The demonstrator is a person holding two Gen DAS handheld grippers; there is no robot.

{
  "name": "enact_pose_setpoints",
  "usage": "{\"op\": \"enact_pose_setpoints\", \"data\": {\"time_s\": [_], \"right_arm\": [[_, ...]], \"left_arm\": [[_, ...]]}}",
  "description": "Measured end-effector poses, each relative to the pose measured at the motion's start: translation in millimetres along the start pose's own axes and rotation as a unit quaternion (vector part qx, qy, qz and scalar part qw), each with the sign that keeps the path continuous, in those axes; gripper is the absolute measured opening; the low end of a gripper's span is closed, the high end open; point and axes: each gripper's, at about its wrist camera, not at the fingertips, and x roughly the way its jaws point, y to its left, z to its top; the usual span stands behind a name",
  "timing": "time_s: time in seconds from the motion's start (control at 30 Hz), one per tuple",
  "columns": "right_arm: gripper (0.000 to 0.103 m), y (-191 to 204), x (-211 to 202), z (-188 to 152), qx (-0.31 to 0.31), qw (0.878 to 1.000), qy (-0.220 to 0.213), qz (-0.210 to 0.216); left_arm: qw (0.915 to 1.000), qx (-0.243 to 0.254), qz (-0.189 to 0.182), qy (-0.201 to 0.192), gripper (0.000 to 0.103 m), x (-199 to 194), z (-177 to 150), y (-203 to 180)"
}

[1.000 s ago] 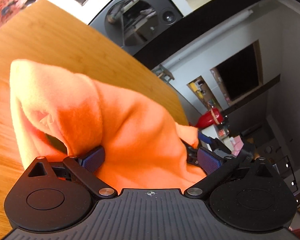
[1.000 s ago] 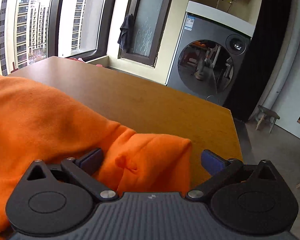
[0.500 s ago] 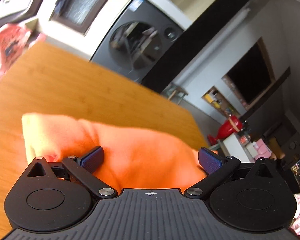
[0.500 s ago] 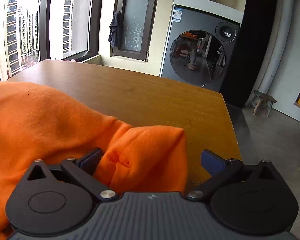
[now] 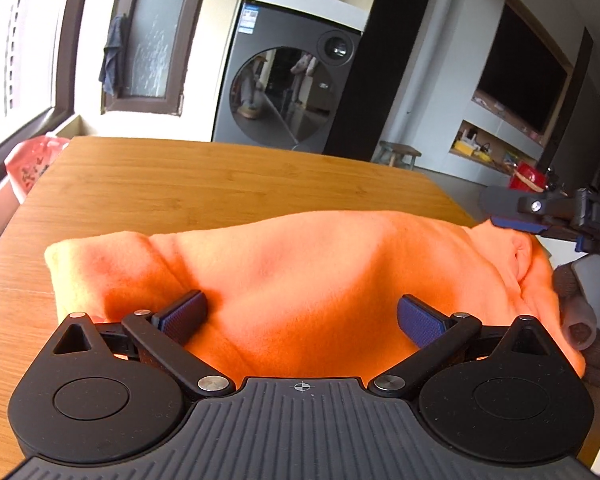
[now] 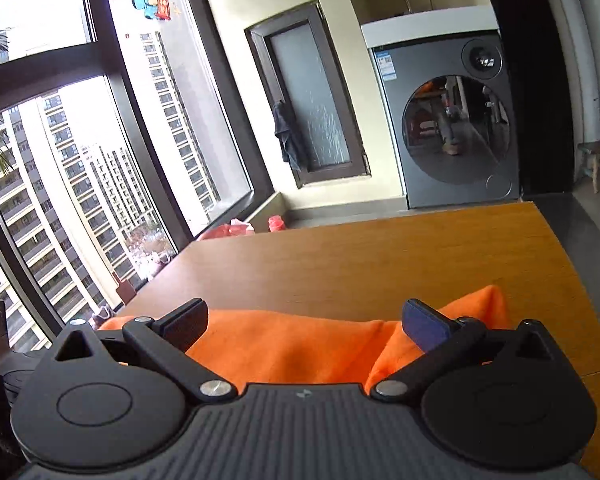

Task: Fold clothes
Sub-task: 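Smooth the orange fabric flat with both grippers pressing along its surface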

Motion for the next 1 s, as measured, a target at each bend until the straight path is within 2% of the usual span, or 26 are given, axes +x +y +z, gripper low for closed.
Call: {"op": "enact_pose_setpoints", "data": {"time_s": [0.03, 0.17, 0.2, 0.27, 0.33, 0.43, 0.53, 0.63, 0.7, 0.77, 0.83, 0.87, 1.0], "right_arm": [[0.103, -1.8, 14.3, -4.3, -0.010, 0.999, 0.039, -0.025], [0.103, -9.9, 10.0, -10.7, -0.018, 0.998, 0.056, -0.024], [0.103, -10.7, 3.6, -8.5, -0.027, 0.998, 0.054, -0.032], [0.103, -11.3, -18.2, 3.1, -0.050, 0.995, 0.033, -0.075], [0.103, -11.4, -45.5, 19.9, -0.048, 0.995, -0.004, -0.089], [0.103, -9.6, -82.2, 41.5, 0.002, 0.998, -0.059, -0.016], [0.103, -0.6, -90.1, 43.1, 0.052, 0.992, -0.081, 0.080], [0.103, 13.7, -66.3, 31.6, 0.078, 0.987, -0.046, 0.132], [0.103, 28.6, -38.6, 17.4, 0.046, 0.992, -0.001, 0.114], [0.103, 41.4, -5.7, -0.8, -0.021, 0.998, 0.046, 0.041], [0.103, 37.4, 20.4, -21.1, -0.059, 0.995, 0.074, -0.020], [0.103, 33.9, 19.0, -25.5, -0.062, 0.996, 0.060, -0.015], [0.103, 26.2, 11.5, -24.8, -0.042, 0.997, 0.061, 0.004]], "left_arm": [[1.0000, 0.000, -0.001, 0.000, 0.103, -0.7, -0.1, -0.2], [1.0000, 0.005, -0.002, 0.000, 0.103, -2.9, -3.0, -0.1], [1.0000, 0.006, -0.002, 0.000, 0.103, -3.2, -3.6, -0.2], [1.0000, 0.010, -0.002, 0.000, 0.103, -4.1, -4.4, -0.6], [0.9999, 0.012, -0.002, -0.001, 0.103, -3.6, -5.2, -1.0], [0.9999, 0.015, 0.002, -0.004, 0.103, -2.5, -6.4, -2.9], [0.9999, 0.015, 0.003, -0.005, 0.103, -2.9, -7.5, -3.5], [0.9999, 0.014, -0.001, -0.004, 0.103, -3.7, -7.9, -2.1], [0.9999, 0.015, -0.001, -0.001, 0.103, -3.2, -6.5, -0.8], [0.9999, 0.017, -0.002, -0.001, 0.103, -3.3, -6.9, 0.1], [0.9998, 0.018, -0.006, -0.002, 0.103, -4.3, -8.1, 1.0], [0.9998, 0.019, -0.009, -0.003, 0.103, -5.0, -9.0, 1.7], [0.9996, 0.026, -0.011, -0.006, 0.103, -5.0, -11.2, 1.1]]}}
